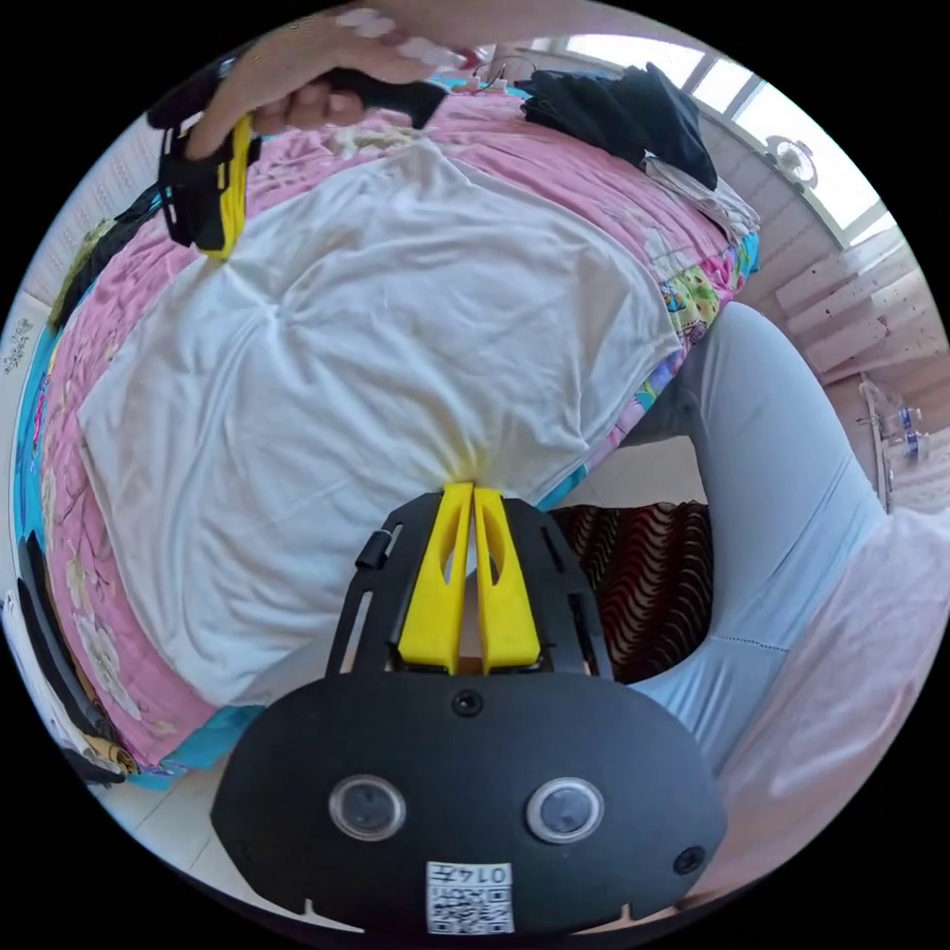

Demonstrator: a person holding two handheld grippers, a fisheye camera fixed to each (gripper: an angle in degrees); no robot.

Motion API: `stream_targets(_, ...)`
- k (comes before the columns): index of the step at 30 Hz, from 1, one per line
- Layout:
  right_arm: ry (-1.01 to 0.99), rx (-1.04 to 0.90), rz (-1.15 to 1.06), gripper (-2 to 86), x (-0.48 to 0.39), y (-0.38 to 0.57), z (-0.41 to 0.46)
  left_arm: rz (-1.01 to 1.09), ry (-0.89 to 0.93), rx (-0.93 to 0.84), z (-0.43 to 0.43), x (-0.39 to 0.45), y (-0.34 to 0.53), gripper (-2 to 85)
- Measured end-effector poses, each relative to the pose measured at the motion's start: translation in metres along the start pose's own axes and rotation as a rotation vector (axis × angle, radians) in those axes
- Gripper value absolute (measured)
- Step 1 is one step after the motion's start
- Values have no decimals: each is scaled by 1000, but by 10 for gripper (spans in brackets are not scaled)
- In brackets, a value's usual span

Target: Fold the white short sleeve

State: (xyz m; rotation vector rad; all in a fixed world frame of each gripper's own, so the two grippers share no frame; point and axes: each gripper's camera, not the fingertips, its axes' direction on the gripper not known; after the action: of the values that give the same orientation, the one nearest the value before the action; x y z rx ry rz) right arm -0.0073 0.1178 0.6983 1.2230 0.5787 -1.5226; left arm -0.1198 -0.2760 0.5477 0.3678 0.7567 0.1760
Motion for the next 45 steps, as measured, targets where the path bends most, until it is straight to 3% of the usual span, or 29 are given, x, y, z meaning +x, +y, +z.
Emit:
stream_targets(2,14,-110,1,-4,7,-7,32,12,-32,-18,7,6,-4,-9)
stream_targets(10,-33,36,29,-5,42,48,0,36,-91,60,9,26,13,-9)
stream_targets(14,-165,295,256,1,100,188,-47,-49,131,132,-7,17,23,-8)
stream_targets(16,-184,283,405,10,125,261,-48,-37,167,205,-19,23,26,-7)
stream_targets(20,-274,242,641,67,152,406,-32,99,43,423,-45,61,23,7)
stream_targets(23,-294,183,698,82,154,458,-13,187,30,423,-43,85,7,58)
stream_targets(28,-362,81,713,16,174,479,10,218,-22,326,-24,111,-25,135)
stream_targets(32,-417,111,684,3,193,496,9,221,-42,245,-7,127,-45,182)
stream_targets(37,-598,260,592,0,204,536,-22,292,-44,230,-4,152,-54,192)
stream_targets(40,-594,362,519,0,203,551,-49,323,-42,218,0,164,-60,196)
stream_targets(45,-750,408,383,5,205,548,-59,240,-30,206,9,156,-69,147)
